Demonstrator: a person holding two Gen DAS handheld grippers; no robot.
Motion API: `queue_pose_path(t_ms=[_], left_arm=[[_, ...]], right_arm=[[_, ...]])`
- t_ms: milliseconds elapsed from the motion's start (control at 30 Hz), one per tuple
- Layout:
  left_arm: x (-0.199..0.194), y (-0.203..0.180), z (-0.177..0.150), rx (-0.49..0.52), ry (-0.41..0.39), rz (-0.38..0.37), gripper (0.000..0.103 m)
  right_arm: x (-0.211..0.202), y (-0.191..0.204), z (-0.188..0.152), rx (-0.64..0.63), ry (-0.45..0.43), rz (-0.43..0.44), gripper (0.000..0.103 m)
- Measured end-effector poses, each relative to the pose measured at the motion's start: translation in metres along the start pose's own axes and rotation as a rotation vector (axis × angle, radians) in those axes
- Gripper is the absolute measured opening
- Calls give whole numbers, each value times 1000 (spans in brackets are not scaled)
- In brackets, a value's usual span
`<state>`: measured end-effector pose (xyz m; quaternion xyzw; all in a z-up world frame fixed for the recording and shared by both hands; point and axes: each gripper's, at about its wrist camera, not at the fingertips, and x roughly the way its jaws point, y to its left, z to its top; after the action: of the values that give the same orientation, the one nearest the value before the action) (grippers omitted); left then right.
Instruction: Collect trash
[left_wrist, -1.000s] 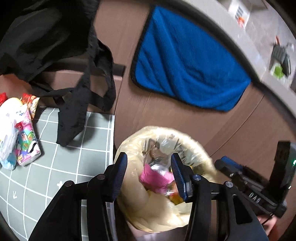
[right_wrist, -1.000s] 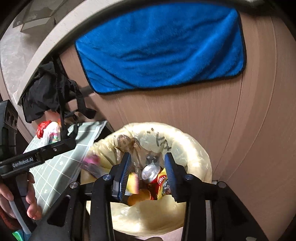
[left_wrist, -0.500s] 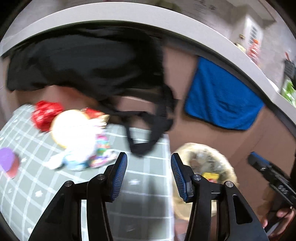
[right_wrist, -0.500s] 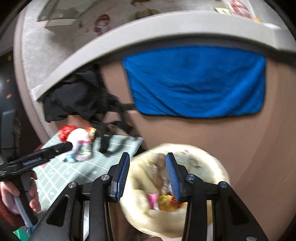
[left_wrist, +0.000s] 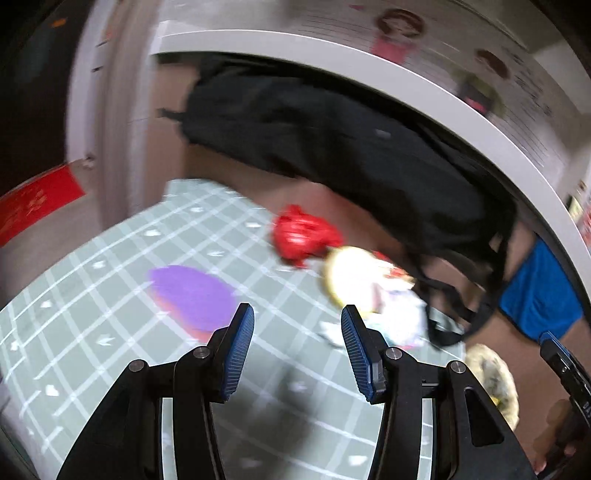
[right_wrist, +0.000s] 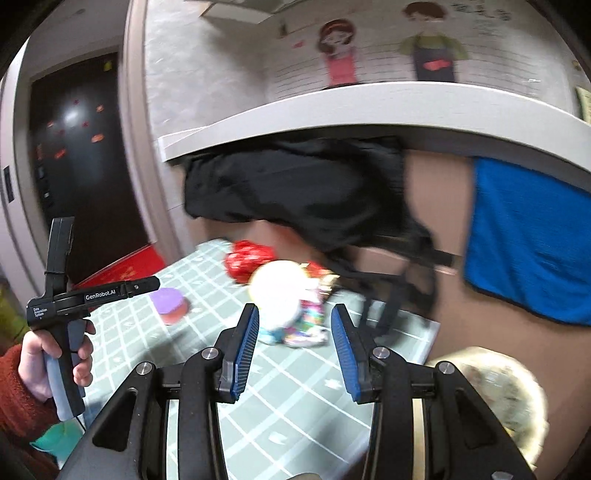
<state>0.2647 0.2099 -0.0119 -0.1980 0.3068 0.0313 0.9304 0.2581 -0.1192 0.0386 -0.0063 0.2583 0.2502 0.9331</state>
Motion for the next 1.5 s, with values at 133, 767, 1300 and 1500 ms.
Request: queue_pose_path(t_ms=[133,767,1300,1500], left_arm=[[-2,53,3,-78,-14,51,50],[112,119,15,-369,159,71,52],[161,24,15,197,229,-84,53],[146,51,13,120,301,-139,54]], right_arm=[[28,30,9,-26,33,58,39],[106,43,-17,-83,190,42,39],[191,-14,-19,72,287,18,39],[227,10,-24,-23,318,6,44]])
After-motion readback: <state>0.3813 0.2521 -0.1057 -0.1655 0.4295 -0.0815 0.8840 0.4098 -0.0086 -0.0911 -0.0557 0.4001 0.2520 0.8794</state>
